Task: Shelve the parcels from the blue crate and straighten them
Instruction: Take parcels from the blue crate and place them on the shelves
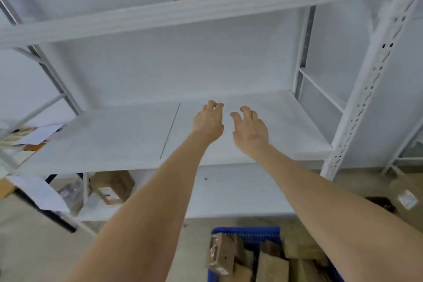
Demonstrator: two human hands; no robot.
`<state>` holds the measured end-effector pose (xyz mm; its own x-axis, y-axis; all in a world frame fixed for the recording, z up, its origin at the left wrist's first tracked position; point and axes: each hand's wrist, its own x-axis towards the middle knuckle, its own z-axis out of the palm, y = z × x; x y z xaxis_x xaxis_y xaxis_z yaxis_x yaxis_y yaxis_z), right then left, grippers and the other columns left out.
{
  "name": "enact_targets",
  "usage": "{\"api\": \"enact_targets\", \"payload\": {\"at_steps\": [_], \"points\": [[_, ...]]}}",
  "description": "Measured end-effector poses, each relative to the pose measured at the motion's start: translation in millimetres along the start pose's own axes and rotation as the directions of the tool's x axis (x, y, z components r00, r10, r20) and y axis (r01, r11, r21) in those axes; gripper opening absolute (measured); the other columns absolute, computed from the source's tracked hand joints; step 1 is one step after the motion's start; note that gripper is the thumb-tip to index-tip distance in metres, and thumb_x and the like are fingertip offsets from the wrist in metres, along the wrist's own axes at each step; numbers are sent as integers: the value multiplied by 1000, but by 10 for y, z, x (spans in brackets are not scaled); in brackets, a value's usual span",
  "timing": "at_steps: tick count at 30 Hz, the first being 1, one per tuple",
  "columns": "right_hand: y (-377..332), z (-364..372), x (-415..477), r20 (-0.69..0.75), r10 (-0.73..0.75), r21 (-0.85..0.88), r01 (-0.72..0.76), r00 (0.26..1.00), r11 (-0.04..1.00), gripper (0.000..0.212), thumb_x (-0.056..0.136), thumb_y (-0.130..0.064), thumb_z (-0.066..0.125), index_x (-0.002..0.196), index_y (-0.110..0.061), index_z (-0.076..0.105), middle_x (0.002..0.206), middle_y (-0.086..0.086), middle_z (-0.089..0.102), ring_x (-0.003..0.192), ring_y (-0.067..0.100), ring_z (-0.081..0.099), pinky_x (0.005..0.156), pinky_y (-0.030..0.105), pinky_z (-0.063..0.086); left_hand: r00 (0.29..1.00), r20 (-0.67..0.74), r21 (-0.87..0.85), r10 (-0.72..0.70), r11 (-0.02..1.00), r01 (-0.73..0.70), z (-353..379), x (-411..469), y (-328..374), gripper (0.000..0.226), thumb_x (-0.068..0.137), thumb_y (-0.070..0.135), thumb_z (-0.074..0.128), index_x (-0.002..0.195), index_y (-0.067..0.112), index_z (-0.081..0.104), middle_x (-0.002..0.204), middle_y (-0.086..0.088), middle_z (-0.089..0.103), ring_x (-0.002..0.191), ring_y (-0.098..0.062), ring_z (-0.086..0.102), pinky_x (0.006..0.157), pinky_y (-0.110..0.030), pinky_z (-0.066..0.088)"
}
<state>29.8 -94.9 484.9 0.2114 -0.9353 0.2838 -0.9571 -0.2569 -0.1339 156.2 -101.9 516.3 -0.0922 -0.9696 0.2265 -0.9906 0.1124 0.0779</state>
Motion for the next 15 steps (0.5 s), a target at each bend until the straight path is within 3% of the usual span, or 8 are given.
{"api": "enact_targets", "payload": {"at_steps": [4,9,15], "points": [[209,747,-378,189,86,8,-90,978,996,57,93,-13,54,145,-19,31,148,8,25,133,25,31,96,34,41,974,224,-18,22,1000,-18,878,-249,43,58,92,10,50,145,14,28,143,-7,29,130,-23,36,89,-33,45],[504,1577,-953,405,194,-40,-195,894,980,59,93,-13,53,146,-20,29,149,10,23,132,28,31,97,36,41,883,466,-59,51,998,-27,1931,-684,106,58,91,10,51,145,14,29,144,-8,29,130,-26,37,95,-39,43],[652,2467,-1535,527,270,-51,-287,806,957,56,90,-15,60,140,-20,35,142,9,31,127,26,38,94,35,48,788,614,-100,43,995,23,3049,-1182,50,53,89,8,54,139,12,37,137,-9,36,122,-26,44,92,-39,49]]}}
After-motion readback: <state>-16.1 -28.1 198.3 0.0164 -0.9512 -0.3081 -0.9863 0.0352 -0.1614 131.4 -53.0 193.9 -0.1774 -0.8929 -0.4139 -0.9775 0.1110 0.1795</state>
